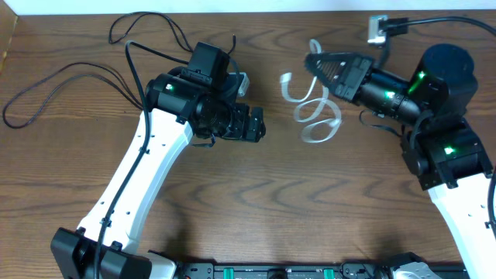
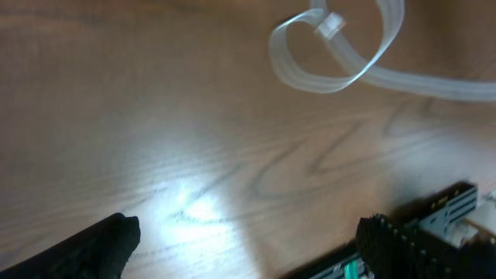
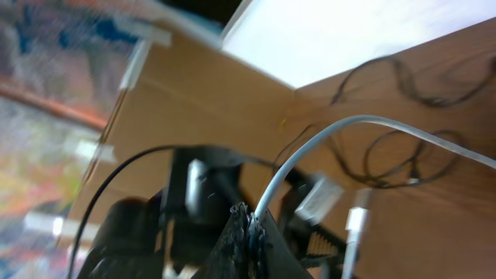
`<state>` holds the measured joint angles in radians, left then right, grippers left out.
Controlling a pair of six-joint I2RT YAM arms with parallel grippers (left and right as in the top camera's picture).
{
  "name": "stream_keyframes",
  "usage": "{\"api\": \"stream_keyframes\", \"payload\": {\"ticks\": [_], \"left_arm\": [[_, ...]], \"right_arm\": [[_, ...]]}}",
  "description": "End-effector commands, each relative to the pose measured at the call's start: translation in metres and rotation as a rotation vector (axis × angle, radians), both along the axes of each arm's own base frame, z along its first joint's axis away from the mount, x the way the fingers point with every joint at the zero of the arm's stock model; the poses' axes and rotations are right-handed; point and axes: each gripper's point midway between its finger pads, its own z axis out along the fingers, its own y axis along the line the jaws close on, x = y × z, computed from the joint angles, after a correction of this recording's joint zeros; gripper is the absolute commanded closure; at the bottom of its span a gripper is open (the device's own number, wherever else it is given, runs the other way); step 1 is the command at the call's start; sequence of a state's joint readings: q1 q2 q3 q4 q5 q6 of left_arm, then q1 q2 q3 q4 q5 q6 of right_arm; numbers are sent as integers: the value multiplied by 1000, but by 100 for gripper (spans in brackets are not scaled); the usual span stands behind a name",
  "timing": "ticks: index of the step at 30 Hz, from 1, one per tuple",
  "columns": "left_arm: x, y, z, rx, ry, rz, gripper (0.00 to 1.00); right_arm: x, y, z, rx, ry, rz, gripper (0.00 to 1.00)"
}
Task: Untangle cables
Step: 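Bring the white cable toward the left gripper at center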
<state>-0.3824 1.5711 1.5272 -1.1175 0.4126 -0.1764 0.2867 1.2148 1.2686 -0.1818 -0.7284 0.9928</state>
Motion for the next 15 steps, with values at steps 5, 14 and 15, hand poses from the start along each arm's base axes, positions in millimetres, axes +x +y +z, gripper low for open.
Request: {"api": "stream_keyframes", "payload": {"ticks": [5,14,15], "left_arm": [[31,28,9,-155,112,359,5],[33,33,38,-453,308,500,14],[33,33,38,-457,325,522,14]], "right_arm": [[-23,14,12,17,-37,116,98],[-38,31,26,13,-160,192,98],[-40,34,29,18,-174,200,99]]}}
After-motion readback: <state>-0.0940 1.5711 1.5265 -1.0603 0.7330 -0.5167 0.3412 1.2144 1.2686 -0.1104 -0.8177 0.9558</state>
